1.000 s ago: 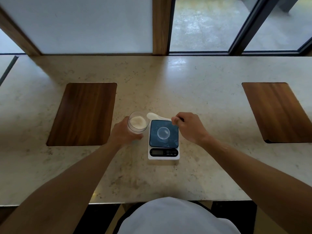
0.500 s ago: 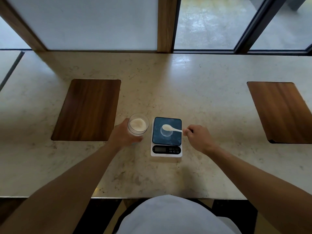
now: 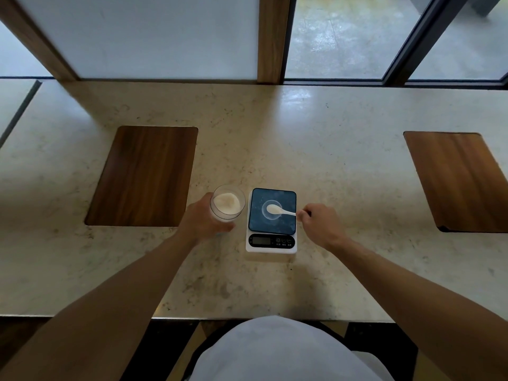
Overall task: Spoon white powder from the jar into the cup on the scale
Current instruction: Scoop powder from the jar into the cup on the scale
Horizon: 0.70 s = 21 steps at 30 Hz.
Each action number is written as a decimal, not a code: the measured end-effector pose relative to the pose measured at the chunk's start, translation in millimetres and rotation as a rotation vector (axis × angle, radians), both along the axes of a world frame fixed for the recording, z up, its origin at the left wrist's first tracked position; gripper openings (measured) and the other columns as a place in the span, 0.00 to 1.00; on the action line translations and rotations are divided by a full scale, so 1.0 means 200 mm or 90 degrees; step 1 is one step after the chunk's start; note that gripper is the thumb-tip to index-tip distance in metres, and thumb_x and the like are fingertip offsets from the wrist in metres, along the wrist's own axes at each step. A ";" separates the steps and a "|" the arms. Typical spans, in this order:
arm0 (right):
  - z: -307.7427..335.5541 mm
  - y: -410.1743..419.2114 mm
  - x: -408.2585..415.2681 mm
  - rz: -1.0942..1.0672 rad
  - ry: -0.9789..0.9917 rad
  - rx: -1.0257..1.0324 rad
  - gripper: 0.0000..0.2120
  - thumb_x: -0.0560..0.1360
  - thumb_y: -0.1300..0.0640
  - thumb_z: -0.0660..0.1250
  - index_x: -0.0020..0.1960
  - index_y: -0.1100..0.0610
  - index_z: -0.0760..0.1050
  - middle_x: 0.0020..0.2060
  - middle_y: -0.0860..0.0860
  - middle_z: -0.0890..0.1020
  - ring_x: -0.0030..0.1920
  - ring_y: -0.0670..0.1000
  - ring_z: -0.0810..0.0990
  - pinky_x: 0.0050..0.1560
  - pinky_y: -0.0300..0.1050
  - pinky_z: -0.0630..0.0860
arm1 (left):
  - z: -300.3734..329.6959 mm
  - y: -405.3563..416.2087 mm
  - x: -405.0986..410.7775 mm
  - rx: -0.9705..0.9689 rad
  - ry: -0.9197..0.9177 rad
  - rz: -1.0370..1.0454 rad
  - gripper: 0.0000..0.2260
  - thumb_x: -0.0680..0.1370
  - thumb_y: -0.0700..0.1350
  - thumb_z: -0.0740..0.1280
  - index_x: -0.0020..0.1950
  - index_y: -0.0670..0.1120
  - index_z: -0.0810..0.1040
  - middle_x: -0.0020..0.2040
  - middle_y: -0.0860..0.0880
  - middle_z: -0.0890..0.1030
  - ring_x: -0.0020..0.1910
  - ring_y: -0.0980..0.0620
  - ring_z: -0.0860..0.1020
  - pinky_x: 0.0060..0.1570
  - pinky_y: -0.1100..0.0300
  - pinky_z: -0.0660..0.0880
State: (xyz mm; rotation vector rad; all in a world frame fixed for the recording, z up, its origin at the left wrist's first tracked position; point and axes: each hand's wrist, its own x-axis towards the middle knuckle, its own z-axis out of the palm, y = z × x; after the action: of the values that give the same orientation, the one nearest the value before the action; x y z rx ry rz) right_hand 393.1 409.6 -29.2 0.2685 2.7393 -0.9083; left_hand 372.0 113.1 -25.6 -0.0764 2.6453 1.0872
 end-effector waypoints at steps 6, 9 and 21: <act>0.00 -0.02 -0.01 0.011 0.001 0.020 0.15 0.81 0.50 0.61 0.41 0.56 0.81 0.32 0.50 0.80 0.31 0.50 0.77 0.36 0.47 0.78 | 0.01 0.03 0.01 -0.003 0.005 -0.010 0.35 0.62 0.52 0.82 0.67 0.50 0.74 0.59 0.50 0.82 0.55 0.50 0.79 0.53 0.58 0.73; 0.00 -0.02 -0.02 0.013 0.004 0.021 0.15 0.81 0.50 0.61 0.41 0.55 0.81 0.31 0.51 0.81 0.32 0.52 0.79 0.37 0.50 0.80 | 0.01 0.05 0.02 -0.006 -0.003 -0.011 0.35 0.63 0.52 0.82 0.67 0.50 0.74 0.60 0.49 0.82 0.57 0.48 0.80 0.56 0.55 0.75; 0.04 -0.04 -0.01 0.046 0.052 0.046 0.13 0.81 0.53 0.62 0.44 0.59 0.80 0.31 0.50 0.78 0.28 0.46 0.73 0.28 0.39 0.65 | 0.03 0.06 0.01 -0.017 -0.038 -0.023 0.37 0.64 0.53 0.82 0.69 0.48 0.72 0.63 0.49 0.81 0.60 0.47 0.79 0.61 0.51 0.75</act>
State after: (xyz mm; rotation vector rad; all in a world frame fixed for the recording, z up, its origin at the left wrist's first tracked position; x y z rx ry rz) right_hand 392.1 401.3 -22.1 0.1467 2.8405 -0.8193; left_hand 374.1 125.8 -19.1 -0.0645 2.5981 1.0223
